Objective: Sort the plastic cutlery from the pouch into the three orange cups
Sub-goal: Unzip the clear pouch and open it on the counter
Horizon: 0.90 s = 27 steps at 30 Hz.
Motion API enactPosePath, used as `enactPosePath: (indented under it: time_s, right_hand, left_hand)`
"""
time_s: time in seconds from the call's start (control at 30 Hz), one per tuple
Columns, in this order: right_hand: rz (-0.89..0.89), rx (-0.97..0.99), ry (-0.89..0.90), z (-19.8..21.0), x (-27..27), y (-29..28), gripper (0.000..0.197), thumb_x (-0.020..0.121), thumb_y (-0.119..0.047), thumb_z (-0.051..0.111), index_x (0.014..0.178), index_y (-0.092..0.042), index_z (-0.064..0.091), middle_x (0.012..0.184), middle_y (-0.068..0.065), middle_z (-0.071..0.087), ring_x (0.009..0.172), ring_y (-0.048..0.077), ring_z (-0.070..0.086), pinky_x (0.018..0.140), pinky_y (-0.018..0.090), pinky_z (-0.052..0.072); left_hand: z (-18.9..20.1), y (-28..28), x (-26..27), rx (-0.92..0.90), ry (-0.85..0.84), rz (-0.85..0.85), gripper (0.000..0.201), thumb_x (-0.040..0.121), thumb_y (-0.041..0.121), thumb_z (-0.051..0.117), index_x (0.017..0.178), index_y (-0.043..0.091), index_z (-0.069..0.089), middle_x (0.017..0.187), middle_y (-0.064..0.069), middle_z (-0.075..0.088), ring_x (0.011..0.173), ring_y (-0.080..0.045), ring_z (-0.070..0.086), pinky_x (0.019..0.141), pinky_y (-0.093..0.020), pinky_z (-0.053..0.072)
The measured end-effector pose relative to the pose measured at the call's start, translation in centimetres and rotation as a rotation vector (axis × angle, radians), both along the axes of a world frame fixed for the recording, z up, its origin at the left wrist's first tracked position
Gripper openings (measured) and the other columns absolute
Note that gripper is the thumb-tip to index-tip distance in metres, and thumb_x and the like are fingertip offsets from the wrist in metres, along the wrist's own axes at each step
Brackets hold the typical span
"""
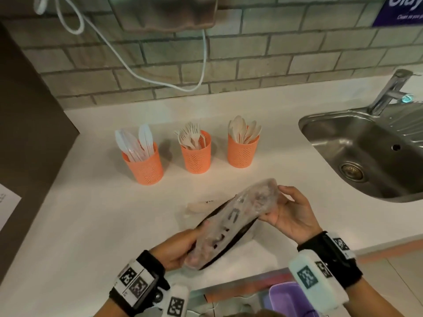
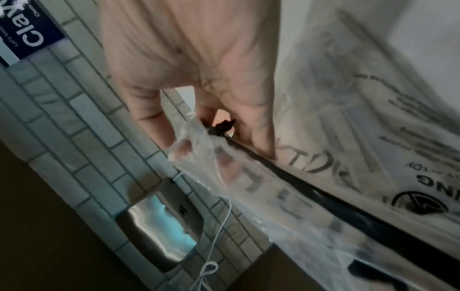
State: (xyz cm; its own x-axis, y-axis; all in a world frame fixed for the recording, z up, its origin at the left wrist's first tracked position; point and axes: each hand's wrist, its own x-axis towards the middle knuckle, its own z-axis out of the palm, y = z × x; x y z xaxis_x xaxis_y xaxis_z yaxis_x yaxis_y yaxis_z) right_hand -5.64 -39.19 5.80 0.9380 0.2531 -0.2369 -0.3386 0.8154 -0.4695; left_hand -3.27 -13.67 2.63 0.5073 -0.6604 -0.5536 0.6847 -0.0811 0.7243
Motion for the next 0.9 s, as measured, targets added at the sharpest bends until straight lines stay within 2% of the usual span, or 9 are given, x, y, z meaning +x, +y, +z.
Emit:
enactPosePath:
  time_s: [0.13, 0.2, 0.27, 0.33, 0.43, 0.57, 0.67, 0.77, 0.9]
  right_hand:
    - [0.099, 0.08, 0.099, -0.9, 0.3, 0.0, 0.03, 0.077, -0.012, 0.069, 0.105, -0.003, 0.062, 0.114, 0.019, 0.064, 0.098, 0.027, 0.067, 0.082, 0.036, 0.056]
    - [0.187, -0.035, 0.06, -1.7, -0.6, -0.5, 0.025, 0.091, -0.014, 0.052, 0.11, 0.0, 0.06, 0.114, 0.017, 0.062, 0.094, 0.023, 0.066, 0.077, 0.029, 0.055]
    - [0.322, -0.26, -0.036, -2.2, -1.5, 0.3, 0.034, 0.078, -0.027, 0.071, 0.106, -0.008, 0.068, 0.099, 0.008, 0.067, 0.086, 0.015, 0.064, 0.073, 0.024, 0.05]
    - [0.437, -0.295, 0.046, -2.6, -1.6, 0.2, 0.042, 0.067, -0.029, 0.08, 0.106, -0.015, 0.07, 0.094, 0.003, 0.069, 0.082, 0.012, 0.065, 0.076, 0.023, 0.05]
    - [0.184, -0.217, -0.072, -2.6, -0.4, -2.0, 0.036, 0.095, -0.01, 0.042, 0.129, 0.002, 0.047, 0.113, 0.017, 0.062, 0.095, 0.023, 0.064, 0.081, 0.029, 0.052]
    - [0.112, -0.273, 0.049, -0.2, 0.8, -1.0, 0.034, 0.073, -0.006, 0.074, 0.105, 0.004, 0.064, 0.091, 0.016, 0.069, 0.067, 0.021, 0.068, 0.056, 0.027, 0.056]
    - [0.117, -0.846, 0.043, 0.8, 0.8, -1.2, 0.062, 0.054, -0.041, 0.086, 0.102, -0.008, 0.065, 0.091, 0.009, 0.073, 0.072, 0.015, 0.069, 0.058, 0.023, 0.054]
    - [-0.248, -1.612, -0.175, 1.4, -0.1, -1.8, 0.058, 0.07, -0.036, 0.077, 0.119, -0.017, 0.053, 0.108, 0.006, 0.062, 0.092, 0.017, 0.06, 0.072, 0.016, 0.046]
    - [-0.159, -2.003, -1.188, 4.3, -3.1, 1.2, 0.026, 0.085, -0.017, 0.05, 0.11, -0.015, 0.057, 0.101, 0.004, 0.063, 0.089, 0.01, 0.055, 0.077, 0.014, 0.045]
  left_hand:
    - [1.4, 1.0, 0.3, -0.339, 0.225, 0.217, 0.056, 0.09, 0.044, 0.038, 0.127, 0.004, 0.054, 0.119, -0.023, 0.064, 0.095, -0.025, 0.068, 0.081, -0.032, 0.055]
    - [1.9, 1.9, 1.2, -0.412, 0.078, 0.331, 0.064, 0.098, 0.046, 0.023, 0.139, -0.001, 0.036, 0.138, -0.026, 0.046, 0.128, -0.032, 0.047, 0.109, -0.04, 0.034]
    - [1.3, 2.5, 2.3, -0.487, 0.058, 0.343, 0.068, 0.098, 0.051, 0.018, 0.14, 0.0, 0.036, 0.145, -0.02, 0.039, 0.139, -0.03, 0.031, 0.117, -0.041, 0.016]
    - [0.9, 2.3, 3.1, -0.525, 0.026, 0.321, 0.068, 0.098, 0.052, 0.018, 0.14, 0.002, 0.037, 0.144, -0.018, 0.042, 0.138, -0.029, 0.033, 0.118, -0.039, 0.015]
    - [-0.3, 2.4, 3.2, -0.47, -0.097, 0.355, 0.061, 0.1, 0.042, 0.019, 0.143, -0.002, 0.028, 0.146, -0.021, 0.037, 0.137, -0.03, 0.035, 0.117, -0.039, 0.02]
    - [0.4, 1.1, 2.2, -0.235, 0.051, 0.301, 0.053, 0.051, 0.013, 0.09, 0.099, 0.0, 0.072, 0.105, -0.021, 0.069, 0.088, -0.026, 0.07, 0.071, -0.033, 0.06]
    - [1.1, 1.2, 2.8, 0.175, -0.315, 0.505, 0.031, 0.072, 0.013, 0.076, 0.101, 0.005, 0.066, 0.107, -0.017, 0.067, 0.085, -0.02, 0.067, 0.067, -0.024, 0.056]
    - [3.1, 2.0, 2.4, 0.48, -0.976, 0.762, 0.02, 0.089, 0.009, 0.054, 0.091, 0.028, 0.057, 0.105, -0.006, 0.064, 0.09, -0.012, 0.06, 0.071, -0.01, 0.046]
    - [6.9, 1.7, -0.8, 0.263, -1.646, 0.169, 0.024, 0.082, 0.01, 0.044, 0.092, 0.025, 0.06, 0.089, 0.011, 0.063, 0.083, -0.004, 0.061, 0.074, -0.015, 0.048]
